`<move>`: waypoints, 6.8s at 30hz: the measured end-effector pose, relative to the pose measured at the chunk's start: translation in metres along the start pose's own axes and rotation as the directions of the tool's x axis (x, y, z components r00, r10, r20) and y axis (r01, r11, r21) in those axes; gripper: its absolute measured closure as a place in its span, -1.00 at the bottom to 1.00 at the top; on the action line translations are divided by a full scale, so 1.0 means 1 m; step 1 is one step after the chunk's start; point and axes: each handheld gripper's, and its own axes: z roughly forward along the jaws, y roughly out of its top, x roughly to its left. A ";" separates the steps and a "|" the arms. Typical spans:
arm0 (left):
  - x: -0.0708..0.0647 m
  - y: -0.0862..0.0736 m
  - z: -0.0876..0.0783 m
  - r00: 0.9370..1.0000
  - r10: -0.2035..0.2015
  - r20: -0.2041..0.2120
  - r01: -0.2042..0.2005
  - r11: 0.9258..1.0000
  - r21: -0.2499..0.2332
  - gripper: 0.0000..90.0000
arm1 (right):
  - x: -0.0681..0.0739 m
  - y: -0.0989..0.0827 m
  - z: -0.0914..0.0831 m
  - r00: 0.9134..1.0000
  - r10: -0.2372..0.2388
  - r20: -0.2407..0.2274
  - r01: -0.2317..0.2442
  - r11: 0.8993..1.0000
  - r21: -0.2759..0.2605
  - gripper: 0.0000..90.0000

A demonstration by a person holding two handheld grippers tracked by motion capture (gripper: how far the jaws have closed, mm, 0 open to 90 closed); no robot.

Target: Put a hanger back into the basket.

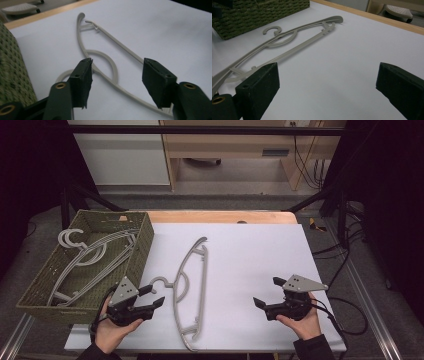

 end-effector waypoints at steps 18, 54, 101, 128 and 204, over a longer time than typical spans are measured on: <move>-0.019 -0.037 0.037 0.991 0.033 0.131 -0.065 0.968 0.243 1.00 | 0.005 -0.003 0.001 1.000 0.004 -0.005 -0.004 1.000 0.010 -0.86; -0.090 -0.005 0.118 0.965 0.090 0.246 -0.136 0.975 0.176 0.96 | 0.007 -0.004 0.004 1.000 0.011 -0.021 -0.011 1.000 0.025 -0.82; 0.008 -0.006 0.006 0.998 -0.035 0.043 0.038 0.996 -0.075 -0.76 | 0.096 -0.023 0.112 0.989 -0.054 -0.135 0.104 0.912 0.397 0.63; 0.003 -0.006 0.009 0.998 -0.018 0.061 0.021 0.998 -0.053 -0.75 | 0.055 -0.024 0.088 0.997 -0.046 -0.057 0.069 0.847 0.527 0.74; -0.018 0.043 0.041 0.581 0.793 0.185 -0.813 0.577 0.082 0.28 | 0.054 0.016 0.025 0.771 -0.005 -0.637 0.298 0.887 0.354 0.85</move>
